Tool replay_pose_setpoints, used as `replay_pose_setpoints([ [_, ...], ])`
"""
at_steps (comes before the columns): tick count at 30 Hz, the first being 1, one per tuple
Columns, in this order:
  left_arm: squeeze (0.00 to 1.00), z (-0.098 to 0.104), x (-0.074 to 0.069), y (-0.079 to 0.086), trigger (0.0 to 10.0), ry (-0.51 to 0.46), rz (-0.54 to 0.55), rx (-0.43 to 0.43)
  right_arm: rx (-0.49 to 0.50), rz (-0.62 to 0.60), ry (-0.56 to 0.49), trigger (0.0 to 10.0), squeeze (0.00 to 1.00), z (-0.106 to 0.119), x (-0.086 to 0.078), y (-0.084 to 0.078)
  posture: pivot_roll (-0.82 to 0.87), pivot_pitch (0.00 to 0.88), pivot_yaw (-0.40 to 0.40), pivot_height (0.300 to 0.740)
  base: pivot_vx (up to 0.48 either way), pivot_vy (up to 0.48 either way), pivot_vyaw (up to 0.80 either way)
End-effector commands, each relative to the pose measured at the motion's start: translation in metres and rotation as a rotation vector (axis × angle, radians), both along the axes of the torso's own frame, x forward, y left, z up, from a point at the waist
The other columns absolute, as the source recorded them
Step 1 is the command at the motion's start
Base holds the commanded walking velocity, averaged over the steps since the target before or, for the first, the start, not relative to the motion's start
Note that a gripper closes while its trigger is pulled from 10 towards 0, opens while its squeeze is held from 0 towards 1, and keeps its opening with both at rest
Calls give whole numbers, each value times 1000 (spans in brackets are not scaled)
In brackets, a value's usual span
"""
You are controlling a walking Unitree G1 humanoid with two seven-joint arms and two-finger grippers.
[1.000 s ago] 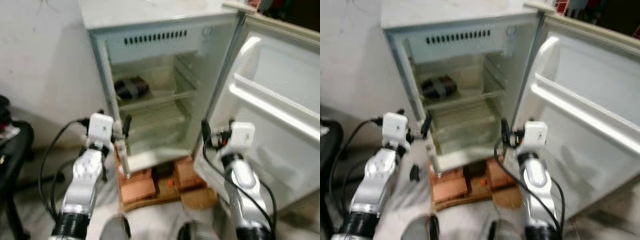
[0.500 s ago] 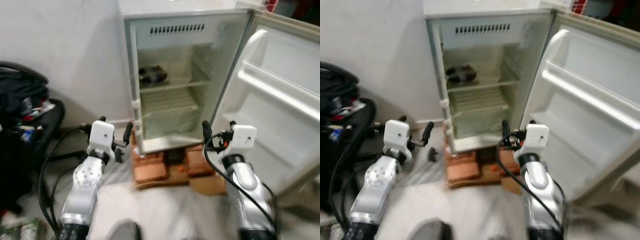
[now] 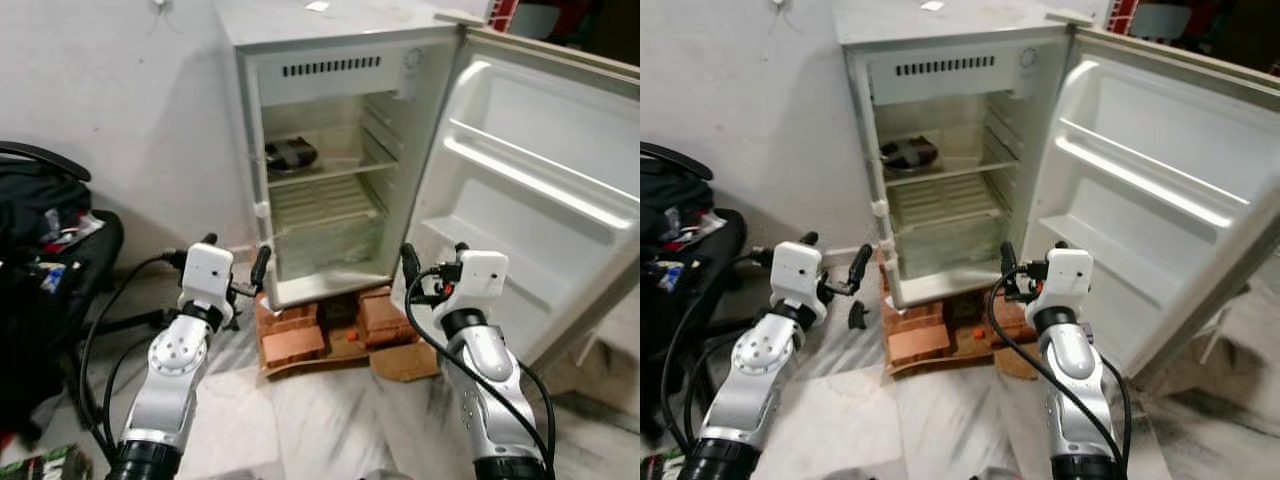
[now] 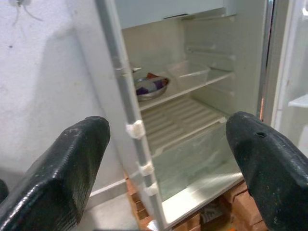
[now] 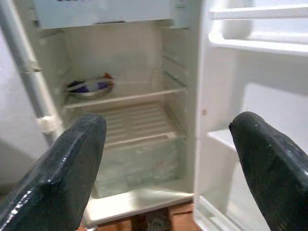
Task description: Restocking fridge
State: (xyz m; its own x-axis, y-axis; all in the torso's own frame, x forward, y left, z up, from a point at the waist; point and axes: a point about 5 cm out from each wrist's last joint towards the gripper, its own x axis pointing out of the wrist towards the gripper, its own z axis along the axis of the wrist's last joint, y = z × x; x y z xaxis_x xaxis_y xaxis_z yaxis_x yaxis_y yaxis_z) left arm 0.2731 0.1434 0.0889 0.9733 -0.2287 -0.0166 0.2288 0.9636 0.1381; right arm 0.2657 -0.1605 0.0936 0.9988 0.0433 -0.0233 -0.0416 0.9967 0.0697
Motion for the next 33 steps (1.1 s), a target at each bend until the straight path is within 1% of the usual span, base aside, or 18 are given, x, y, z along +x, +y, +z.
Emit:
replay_pose_setpoints([
  [1, 0, 3, 2, -5, 10000, -5, -17, -4, 14, -4, 9, 10000, 0, 1, 1, 0, -20, 0, -1, 740, 0, -480, 0],
  [6, 0, 2, 2, -6, 10000, -4, -15, -5, 9, 5, 13, 10000, 0, 0, 2, 2, -18, 0, -3, 740, 0, -480, 0],
  [14, 0, -1, -1, -5, 10000, 14, 2, 1, -2, 11, 23, 10000, 0, -2, 2, 1, -11, 0, -4, 740, 0, -480, 0],
  [16, 0, -4, -2, -5, 10000, 45, 4, 12, 1, 23, 24, 10000, 0, -1, 3, 5, -9, 0, -5, 740, 0, -480, 0],
  [18, 0, -3, -2, -7, 10000, 38, -6, 26, 1, 36, 27, 10000, 0, -2, 3, 8, -8, 0, -5, 740, 0, -471, 0],
  [22, 0, -3, -2, -11, 10000, 39, -15, 24, -5, 55, 31, 10000, 0, -3, 4, 11, -6, 0, -8, 740, 0, -437, 0],
  [28, 0, -4, -4, -12, 10000, 41, -20, 36, -10, 60, 35, 10000, 0, -4, 5, 10, -7, 0, -11, 740, -254, -406, 0],
  [30, 0, -3, -4, -13, 10000, 15, -50, 50, -13, 66, 38, 10000, 0, -4, 5, 10, -7, 0, -11, 740, 0, -433, 0],
  [33, 0, 0, -3, -14, 10000, -2, -76, 50, -27, 65, 39, 10000, 0, -4, 5, 10, -6, 0, -13, 740, 0, -372, 0],
])
